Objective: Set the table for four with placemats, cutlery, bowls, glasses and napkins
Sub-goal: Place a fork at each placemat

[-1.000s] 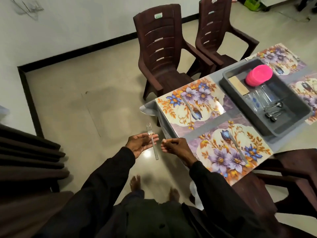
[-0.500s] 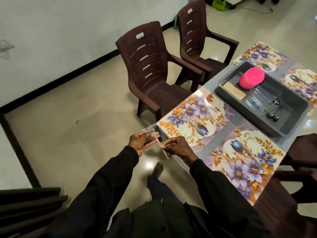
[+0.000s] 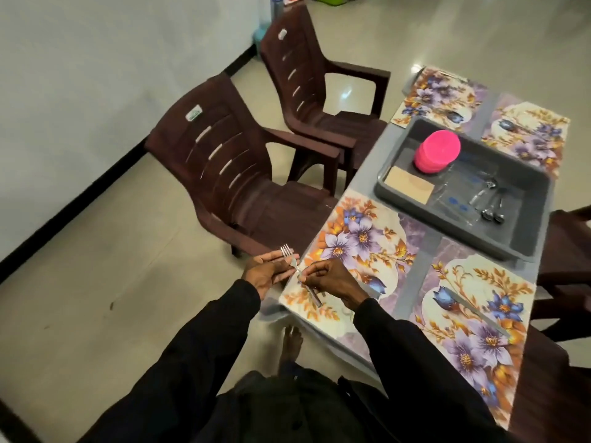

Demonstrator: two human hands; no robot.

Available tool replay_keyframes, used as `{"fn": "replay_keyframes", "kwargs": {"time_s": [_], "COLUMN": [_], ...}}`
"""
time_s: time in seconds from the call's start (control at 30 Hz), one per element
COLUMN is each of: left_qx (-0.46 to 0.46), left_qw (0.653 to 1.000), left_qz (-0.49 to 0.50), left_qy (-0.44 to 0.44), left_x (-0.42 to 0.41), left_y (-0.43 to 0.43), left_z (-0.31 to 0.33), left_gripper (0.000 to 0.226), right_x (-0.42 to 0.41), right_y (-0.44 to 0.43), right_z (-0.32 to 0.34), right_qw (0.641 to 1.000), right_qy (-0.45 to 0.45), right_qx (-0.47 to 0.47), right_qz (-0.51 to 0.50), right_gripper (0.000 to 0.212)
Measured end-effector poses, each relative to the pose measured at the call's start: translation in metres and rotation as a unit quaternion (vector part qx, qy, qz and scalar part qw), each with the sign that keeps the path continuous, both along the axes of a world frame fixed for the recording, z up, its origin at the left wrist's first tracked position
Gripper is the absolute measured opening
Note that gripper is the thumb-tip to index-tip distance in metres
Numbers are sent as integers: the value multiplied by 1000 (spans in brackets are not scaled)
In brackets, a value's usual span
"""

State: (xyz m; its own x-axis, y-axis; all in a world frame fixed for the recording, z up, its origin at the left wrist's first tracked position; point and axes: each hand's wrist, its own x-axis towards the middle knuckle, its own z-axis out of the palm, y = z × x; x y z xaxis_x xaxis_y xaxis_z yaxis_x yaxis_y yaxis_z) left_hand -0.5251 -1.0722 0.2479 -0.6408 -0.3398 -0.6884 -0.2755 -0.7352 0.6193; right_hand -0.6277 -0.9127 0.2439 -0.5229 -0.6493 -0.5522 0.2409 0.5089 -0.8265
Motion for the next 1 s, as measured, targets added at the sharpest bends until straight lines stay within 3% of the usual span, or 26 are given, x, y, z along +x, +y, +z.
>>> {"fn": "replay_keyframes", "kwargs": {"time_s": [0.17,0.4,0.47,0.77,0.93,1.0], "left_qx": [14,5,2,20,16,14], "left_qw": [998,994,992,971,955,951], "left_qz": [-54,-110,-129,-237,-296,-307], "left_qy": [16,15,17,7,2,-6], "left_x": [-52,-125,-147,-246,-292,-303], "left_y": [-29,-61,-71,-124,-154,-162], "left_z": [-3,-14,-15,-29,-35,-39], "left_gripper": [33,27,27,29,40,40], "right_x": [-40,-93,-106,-174,-211,-217], "right_y": [3,19,16,-2,-13,-12], "right_z": [-5,-31,-39,-68,-83,-94], "right_qw": [986,923,907,777,688,701], "right_qy": [-15,-24,-10,-79,-150,-154], "right_qx": [-10,-3,14,45,37,39], "right_qz": [-165,-384,-421,-623,-709,-696], "right_gripper": [9,4,12,39,28,15]}}
